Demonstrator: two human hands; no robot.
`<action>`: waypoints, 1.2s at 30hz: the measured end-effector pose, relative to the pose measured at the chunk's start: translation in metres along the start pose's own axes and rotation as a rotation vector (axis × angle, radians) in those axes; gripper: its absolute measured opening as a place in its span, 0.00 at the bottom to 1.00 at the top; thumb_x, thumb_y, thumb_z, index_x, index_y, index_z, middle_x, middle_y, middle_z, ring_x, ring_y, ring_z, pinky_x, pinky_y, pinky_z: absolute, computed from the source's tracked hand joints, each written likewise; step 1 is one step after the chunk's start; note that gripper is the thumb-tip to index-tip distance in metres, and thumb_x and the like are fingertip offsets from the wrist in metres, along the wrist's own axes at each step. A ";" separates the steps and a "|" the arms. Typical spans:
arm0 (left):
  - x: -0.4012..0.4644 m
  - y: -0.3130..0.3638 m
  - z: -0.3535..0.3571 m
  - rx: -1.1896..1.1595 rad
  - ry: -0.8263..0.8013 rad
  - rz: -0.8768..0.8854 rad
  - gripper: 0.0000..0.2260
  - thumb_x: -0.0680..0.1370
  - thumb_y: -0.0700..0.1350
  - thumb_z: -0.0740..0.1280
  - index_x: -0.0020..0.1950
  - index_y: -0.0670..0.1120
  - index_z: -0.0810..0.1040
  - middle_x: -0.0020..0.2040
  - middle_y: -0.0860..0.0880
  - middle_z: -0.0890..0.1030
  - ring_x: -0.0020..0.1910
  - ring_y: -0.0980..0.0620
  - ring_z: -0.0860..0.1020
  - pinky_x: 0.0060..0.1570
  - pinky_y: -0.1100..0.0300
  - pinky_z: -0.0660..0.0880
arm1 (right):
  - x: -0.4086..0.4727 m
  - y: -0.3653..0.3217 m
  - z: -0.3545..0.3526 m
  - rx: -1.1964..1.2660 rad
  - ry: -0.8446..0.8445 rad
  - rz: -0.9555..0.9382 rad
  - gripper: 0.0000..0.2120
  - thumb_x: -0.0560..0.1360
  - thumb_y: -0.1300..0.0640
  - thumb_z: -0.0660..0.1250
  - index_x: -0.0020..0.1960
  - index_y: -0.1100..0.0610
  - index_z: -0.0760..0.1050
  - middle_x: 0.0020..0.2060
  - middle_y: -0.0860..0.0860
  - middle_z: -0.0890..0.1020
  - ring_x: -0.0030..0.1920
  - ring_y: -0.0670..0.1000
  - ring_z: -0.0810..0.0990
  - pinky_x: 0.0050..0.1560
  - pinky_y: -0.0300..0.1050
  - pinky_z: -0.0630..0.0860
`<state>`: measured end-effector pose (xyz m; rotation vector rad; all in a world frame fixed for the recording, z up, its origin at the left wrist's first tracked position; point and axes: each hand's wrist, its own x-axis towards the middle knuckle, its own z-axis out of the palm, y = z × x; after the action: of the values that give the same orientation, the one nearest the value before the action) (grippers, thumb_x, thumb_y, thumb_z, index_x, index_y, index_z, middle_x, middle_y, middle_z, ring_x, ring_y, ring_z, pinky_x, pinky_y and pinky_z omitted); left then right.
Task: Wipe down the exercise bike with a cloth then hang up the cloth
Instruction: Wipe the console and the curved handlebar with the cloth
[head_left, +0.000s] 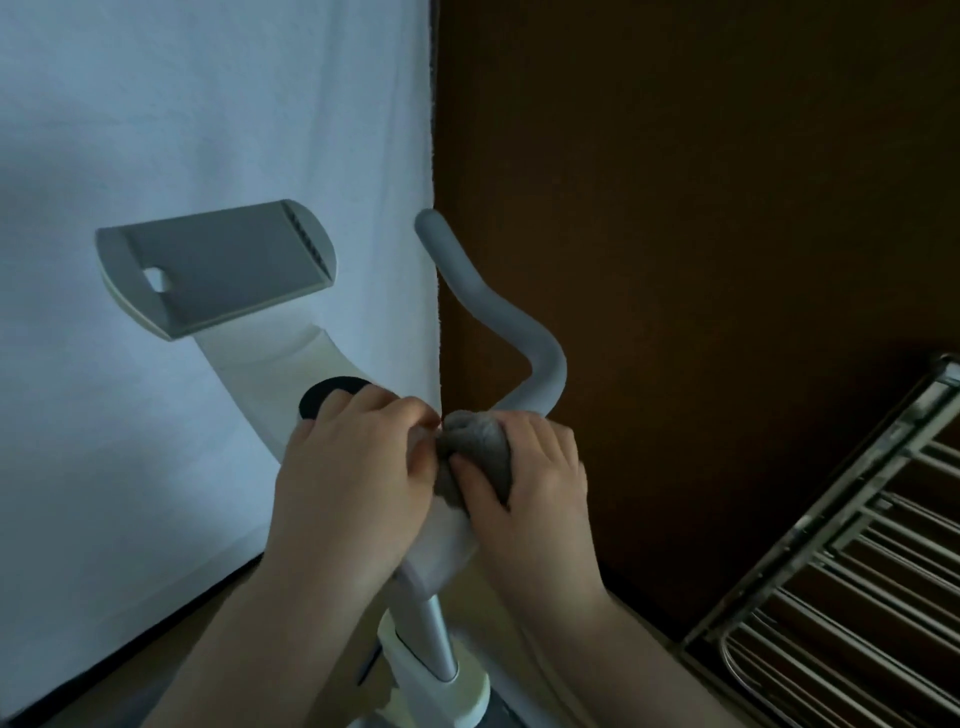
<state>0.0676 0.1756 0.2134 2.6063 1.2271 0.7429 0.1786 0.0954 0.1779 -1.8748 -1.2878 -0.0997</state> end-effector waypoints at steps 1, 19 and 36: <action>-0.001 0.001 0.003 0.009 0.013 -0.007 0.08 0.74 0.47 0.65 0.50 0.51 0.81 0.47 0.52 0.80 0.48 0.51 0.73 0.43 0.57 0.65 | -0.001 -0.001 -0.001 -0.010 -0.018 -0.025 0.13 0.74 0.49 0.65 0.59 0.47 0.74 0.53 0.41 0.76 0.57 0.44 0.70 0.58 0.44 0.71; -0.008 0.004 0.016 0.015 0.127 0.035 0.13 0.73 0.51 0.56 0.47 0.54 0.80 0.45 0.58 0.78 0.46 0.55 0.73 0.42 0.60 0.64 | -0.006 0.019 0.011 -0.039 0.189 -0.028 0.15 0.71 0.41 0.61 0.57 0.39 0.69 0.52 0.37 0.72 0.54 0.41 0.69 0.53 0.41 0.61; -0.011 0.007 0.015 0.029 0.114 0.012 0.09 0.74 0.47 0.62 0.51 0.52 0.81 0.47 0.56 0.80 0.47 0.53 0.74 0.44 0.58 0.66 | -0.051 0.025 0.026 0.405 0.249 0.026 0.16 0.71 0.49 0.66 0.59 0.44 0.72 0.55 0.39 0.73 0.60 0.40 0.73 0.57 0.27 0.66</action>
<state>0.0741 0.1642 0.1984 2.6293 1.2631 0.8933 0.1657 0.0721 0.1218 -1.4806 -1.0248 -0.0512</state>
